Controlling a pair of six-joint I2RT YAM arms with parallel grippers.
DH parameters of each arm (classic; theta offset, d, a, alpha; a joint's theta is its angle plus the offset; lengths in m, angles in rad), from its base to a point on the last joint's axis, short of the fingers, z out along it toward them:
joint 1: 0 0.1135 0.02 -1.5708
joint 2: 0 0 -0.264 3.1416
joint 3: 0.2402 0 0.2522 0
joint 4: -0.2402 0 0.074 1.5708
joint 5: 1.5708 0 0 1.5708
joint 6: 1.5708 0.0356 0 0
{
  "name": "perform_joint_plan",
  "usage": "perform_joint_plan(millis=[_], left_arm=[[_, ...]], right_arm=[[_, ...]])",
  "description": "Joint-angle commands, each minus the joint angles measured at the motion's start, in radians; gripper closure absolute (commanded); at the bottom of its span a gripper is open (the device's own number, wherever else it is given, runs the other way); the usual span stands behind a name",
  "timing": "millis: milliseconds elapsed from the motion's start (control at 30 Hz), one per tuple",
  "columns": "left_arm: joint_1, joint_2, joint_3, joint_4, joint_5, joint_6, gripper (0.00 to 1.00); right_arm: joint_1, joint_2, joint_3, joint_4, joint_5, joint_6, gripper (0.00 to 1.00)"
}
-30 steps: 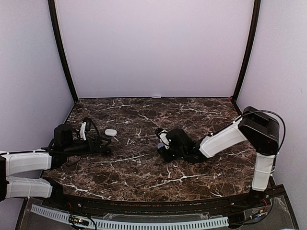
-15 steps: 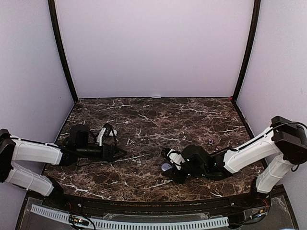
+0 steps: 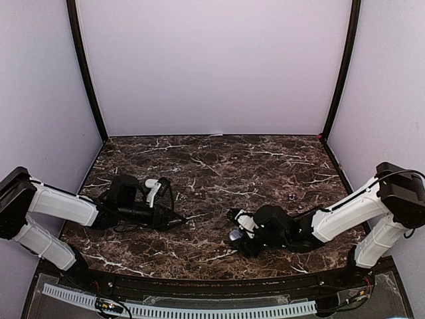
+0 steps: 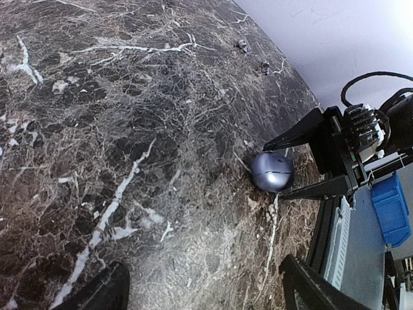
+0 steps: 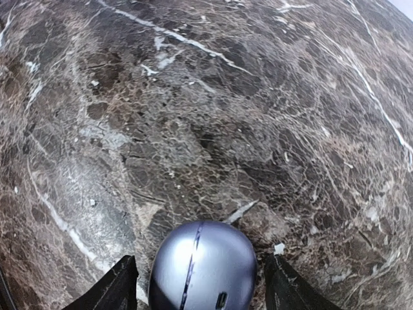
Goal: Insert the wireless bluetooth earbuds into the charging case
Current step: Adjust the charging case at the center of the board.
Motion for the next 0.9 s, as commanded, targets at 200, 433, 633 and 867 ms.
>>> perform_joint_plan(millis=[200,433,633,867], left_arm=[[-0.015,0.028,0.042,0.031,0.013,0.022,0.16],[-0.025,0.042,0.045,0.036,0.012,0.021,0.16],[-0.032,0.069,0.064,0.042,0.009,0.015,0.17],[-0.078,0.125,0.127,0.026,0.002,0.022,0.19]], right_arm=[[0.006,-0.060,-0.045,-0.010,0.153,0.068,0.17],[0.006,-0.082,-0.058,-0.077,0.206,0.160,0.18],[0.006,-0.127,-0.095,-0.110,0.273,0.249,0.21],[-0.002,-0.160,-0.085,-0.155,0.340,0.253,0.23]])
